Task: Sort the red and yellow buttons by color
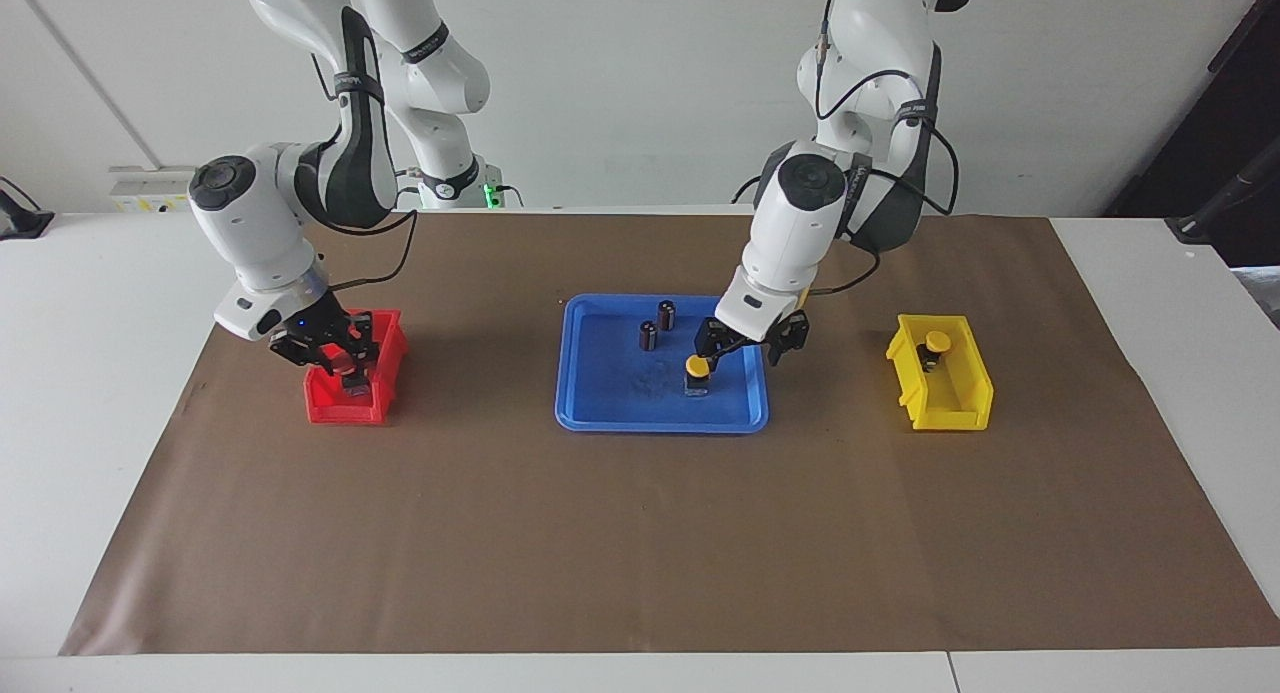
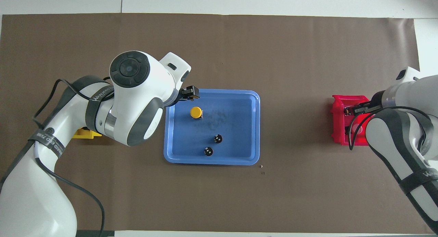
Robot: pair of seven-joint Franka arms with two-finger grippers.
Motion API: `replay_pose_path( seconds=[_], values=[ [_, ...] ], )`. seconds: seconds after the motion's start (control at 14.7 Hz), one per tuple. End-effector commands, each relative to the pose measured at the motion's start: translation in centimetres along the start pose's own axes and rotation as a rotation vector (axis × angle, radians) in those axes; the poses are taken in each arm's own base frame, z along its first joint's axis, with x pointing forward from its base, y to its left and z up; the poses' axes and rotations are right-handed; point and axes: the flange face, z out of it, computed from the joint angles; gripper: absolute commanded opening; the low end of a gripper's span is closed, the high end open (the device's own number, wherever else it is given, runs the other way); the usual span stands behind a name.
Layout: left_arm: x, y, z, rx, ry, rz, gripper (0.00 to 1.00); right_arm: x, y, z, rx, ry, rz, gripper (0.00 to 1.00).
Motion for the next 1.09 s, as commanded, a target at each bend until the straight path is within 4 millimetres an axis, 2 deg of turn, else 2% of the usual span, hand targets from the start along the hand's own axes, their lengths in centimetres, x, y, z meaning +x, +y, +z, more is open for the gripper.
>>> replay_pose_path(
  seconds=[0.0,0.14,0.27,0.34,0.41,0.48,0.54,0.61,0.68,0.75,0.88,1.02],
  values=[
    [-0.5,2.4,2.0,-0.007,-0.003,-0.027,1.0,-1.1,-0.1,-0.2,0.004,0.024,-0.013,0.08],
    [-1.0,2.4,3.1,0.0,-0.015,-0.025,1.0,-1.4,0.0,0.6,0.003,0.029,-0.011,0.08],
    [-2.7,3.8,3.6,0.012,-0.033,-0.011,1.0,-1.8,-0.2,1.2,-0.002,0.035,-0.015,0.1],
    [-2.9,3.8,3.7,0.015,-0.037,-0.023,1.0,-2.1,-0.3,1.5,-0.005,0.04,-0.014,0.11],
    [-3.1,3.8,3.9,0.018,-0.041,-0.023,1.0,-2.1,-0.4,1.5,-0.006,0.042,-0.016,0.19],
    [-3.1,3.6,3.9,0.02,-0.043,-0.025,0.98,-2.0,-0.3,1.4,-0.003,0.035,-0.02,0.37],
    [-3.3,3.5,4.1,0.028,-0.052,-0.03,0.82,-1.9,-0.1,1.2,-0.004,0.036,-0.026,0.45],
    [-3.4,3.4,4.2,0.034,-0.061,-0.043,0.23,-1.5,0.1,0.7,-0.003,0.036,-0.045,0.53],
    [-3.4,3.4,4.4,0.03,-0.056,-0.046,0.01,-0.9,0.4,-0.2,0.004,0.025,-0.045,0.78],
    [-3.4,3.1,4.4,0.034,-0.061,-0.051,0.01,-0.1,0.5,-1.0,0.015,0.008,-0.046,0.95],
    [-3.1,2.9,4.4,0.036,-0.063,-0.057,0.01,1.7,0.8,-3.4,0.031,-0.014,-0.053,0.99],
    [-1.6,2.6,2.6,0.014,-0.038,-0.078,0.01,2.9,0.9,-6.6,0.035,-0.03,-0.064,0.99]
  ],
)
